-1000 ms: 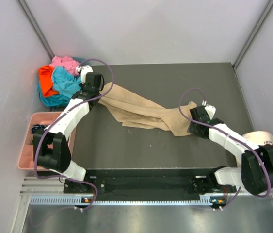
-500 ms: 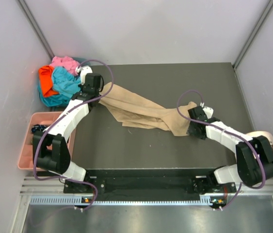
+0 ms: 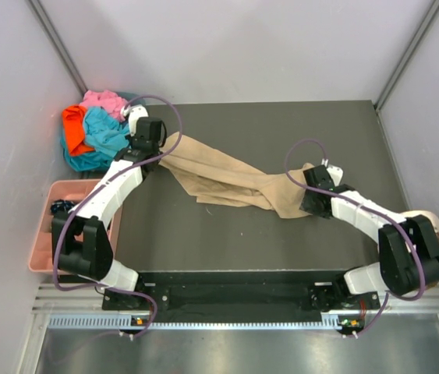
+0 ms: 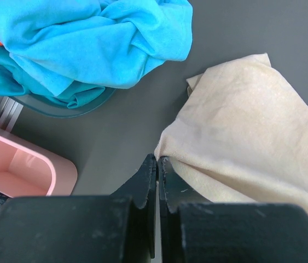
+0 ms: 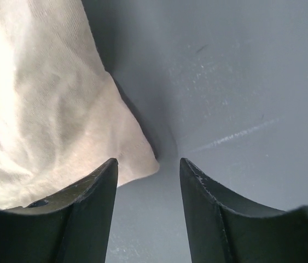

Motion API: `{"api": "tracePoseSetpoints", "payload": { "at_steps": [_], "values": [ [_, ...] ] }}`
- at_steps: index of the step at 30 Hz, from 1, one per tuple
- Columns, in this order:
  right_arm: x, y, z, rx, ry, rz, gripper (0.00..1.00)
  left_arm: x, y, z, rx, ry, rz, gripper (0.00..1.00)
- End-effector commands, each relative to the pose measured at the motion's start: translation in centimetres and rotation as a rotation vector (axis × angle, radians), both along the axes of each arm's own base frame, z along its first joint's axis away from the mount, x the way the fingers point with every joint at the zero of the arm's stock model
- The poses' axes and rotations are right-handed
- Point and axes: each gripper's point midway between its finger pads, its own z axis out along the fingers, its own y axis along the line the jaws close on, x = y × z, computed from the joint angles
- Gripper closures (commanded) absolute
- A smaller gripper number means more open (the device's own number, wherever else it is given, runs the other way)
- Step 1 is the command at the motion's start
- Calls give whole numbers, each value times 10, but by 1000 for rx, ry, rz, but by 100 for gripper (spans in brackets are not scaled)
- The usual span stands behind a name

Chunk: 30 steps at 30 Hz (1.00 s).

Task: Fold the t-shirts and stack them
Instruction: Flatten out the tshirt

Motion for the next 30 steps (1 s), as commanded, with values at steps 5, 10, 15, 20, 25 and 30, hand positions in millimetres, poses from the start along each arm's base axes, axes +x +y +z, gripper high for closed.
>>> {"api": "tracePoseSetpoints", "payload": {
  "at_steps": [5,10,15,20,25,30],
  "values": [
    [22,0,0,16,-28,-8,51,-2,7,24,-10,-86,33,100],
    [23,0,-6,24,-10,-2,57,-4,9,23,-4,-82,36,100],
    [22,4,-14,41,13,17,74,-6,10,23,0,-83,45,100],
    [22,8,-16,54,23,30,100,-7,12,20,3,-79,51,100],
    [37,14,15,77,-94,77,100,-7,11,18,-1,-74,47,100],
    [56,14,106,74,-311,133,100,-10,3,37,-36,-101,6,100]
  ]
}}
